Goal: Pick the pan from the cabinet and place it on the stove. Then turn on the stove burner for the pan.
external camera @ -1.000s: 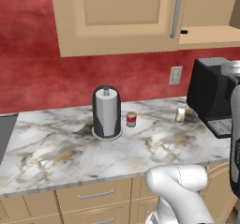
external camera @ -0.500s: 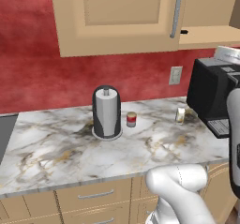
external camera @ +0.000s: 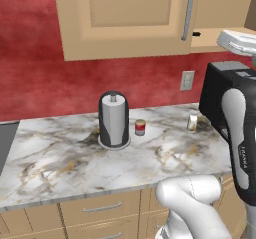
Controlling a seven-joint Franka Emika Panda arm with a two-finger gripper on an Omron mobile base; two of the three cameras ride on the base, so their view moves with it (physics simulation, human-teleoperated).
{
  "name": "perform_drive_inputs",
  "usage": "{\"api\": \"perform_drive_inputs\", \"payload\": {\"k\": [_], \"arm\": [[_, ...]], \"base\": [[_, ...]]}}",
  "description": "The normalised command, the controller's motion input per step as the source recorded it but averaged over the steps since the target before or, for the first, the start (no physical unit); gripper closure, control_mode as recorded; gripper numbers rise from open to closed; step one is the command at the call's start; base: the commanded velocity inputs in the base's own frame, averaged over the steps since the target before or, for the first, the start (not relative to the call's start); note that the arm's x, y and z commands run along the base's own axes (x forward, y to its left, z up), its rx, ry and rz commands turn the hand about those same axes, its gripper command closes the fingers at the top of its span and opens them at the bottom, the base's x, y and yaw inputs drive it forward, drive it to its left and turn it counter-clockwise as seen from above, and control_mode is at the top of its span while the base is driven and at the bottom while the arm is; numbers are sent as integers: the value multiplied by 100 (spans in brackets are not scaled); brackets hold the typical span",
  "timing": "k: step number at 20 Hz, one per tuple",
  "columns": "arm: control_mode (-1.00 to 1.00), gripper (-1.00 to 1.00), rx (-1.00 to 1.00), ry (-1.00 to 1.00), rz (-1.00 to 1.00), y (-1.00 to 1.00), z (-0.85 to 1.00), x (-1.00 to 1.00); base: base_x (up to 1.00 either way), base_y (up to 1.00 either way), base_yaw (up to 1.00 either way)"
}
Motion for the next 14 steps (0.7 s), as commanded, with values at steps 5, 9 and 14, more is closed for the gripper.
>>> {"api": "perform_drive_inputs", "payload": {"k": [5,9,14], "arm": [[-100,-100,0,-15,0,20,12,34],[-100,-100,-1,-5,0,1,0,47],[-100,-100,-3,-2,0,0,0,54]], "base": [[0,0,0],[0,0,0],[0,0,0]]}}
